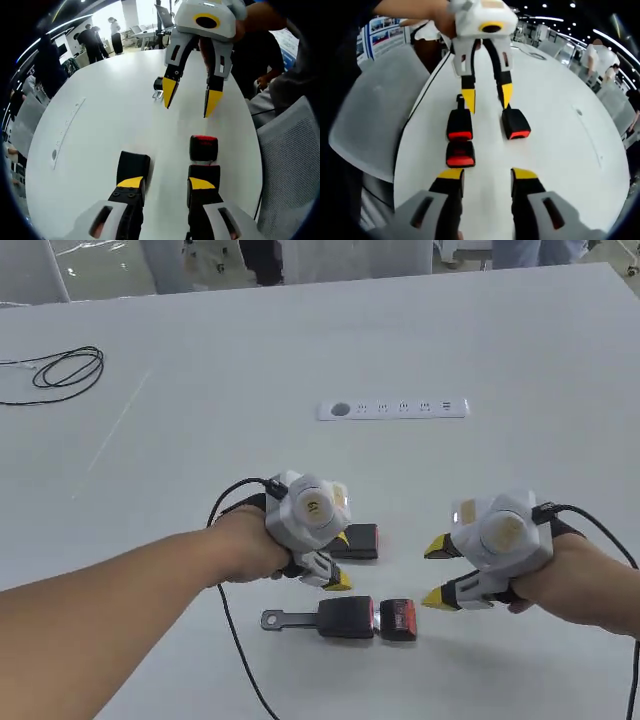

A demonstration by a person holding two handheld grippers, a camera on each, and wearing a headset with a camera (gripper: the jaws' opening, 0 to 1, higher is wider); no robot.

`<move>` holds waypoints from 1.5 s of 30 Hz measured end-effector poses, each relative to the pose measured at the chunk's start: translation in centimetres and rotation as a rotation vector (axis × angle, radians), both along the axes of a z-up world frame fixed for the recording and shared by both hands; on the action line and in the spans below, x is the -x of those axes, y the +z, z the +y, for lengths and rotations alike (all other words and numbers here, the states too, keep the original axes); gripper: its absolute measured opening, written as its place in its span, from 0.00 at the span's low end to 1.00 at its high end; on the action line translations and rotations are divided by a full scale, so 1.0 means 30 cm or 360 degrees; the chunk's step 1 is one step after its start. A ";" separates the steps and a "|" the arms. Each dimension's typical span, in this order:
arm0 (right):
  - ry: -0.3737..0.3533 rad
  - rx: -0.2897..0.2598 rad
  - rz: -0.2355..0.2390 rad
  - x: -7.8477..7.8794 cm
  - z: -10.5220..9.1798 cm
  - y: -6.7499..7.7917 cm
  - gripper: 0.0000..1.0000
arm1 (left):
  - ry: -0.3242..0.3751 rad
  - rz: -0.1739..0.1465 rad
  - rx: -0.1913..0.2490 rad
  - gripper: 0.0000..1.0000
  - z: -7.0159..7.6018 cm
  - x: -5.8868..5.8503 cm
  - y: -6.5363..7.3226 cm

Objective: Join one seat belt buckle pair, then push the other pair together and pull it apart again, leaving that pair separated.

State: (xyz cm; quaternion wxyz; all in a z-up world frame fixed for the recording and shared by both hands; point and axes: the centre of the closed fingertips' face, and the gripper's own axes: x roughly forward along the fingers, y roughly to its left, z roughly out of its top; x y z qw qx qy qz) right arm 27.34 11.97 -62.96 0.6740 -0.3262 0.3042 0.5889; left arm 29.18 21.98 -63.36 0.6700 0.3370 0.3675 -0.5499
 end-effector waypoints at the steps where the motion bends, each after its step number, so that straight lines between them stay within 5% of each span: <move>1: -0.0015 0.0001 0.0006 -0.012 -0.023 -0.002 0.37 | 0.0003 0.0006 -0.0009 0.35 0.004 -0.007 -0.006; 8: -0.0095 0.0021 -0.0008 -0.079 -0.157 -0.025 0.36 | 0.0001 -0.0011 0.0043 0.35 -0.002 -0.070 -0.019; 17: -0.0124 0.0110 -0.0039 -0.136 -0.275 -0.055 0.36 | 0.0005 -0.0066 -0.0022 0.37 0.021 -0.158 -0.050; 25: -0.0237 0.0170 -0.0002 -0.194 -0.420 -0.100 0.38 | -0.0066 -0.0045 -0.0108 0.45 0.039 -0.180 -0.111; 29: -0.0253 0.0166 0.0041 -0.202 -0.441 -0.124 0.38 | -0.0041 0.0005 -0.0097 0.43 0.037 -0.186 -0.129; 31: -0.0251 0.0162 0.0061 -0.204 -0.438 -0.132 0.37 | -0.0045 0.0077 -0.0107 0.41 0.038 -0.168 -0.137; 38: -0.0199 0.0151 0.0097 -0.206 -0.421 -0.151 0.35 | -0.0075 0.0048 -0.0134 0.32 0.046 -0.184 -0.130; 45: -0.0105 0.0210 0.0099 -0.202 -0.425 -0.156 0.33 | -0.0135 0.0074 -0.0125 0.31 0.037 -0.170 -0.132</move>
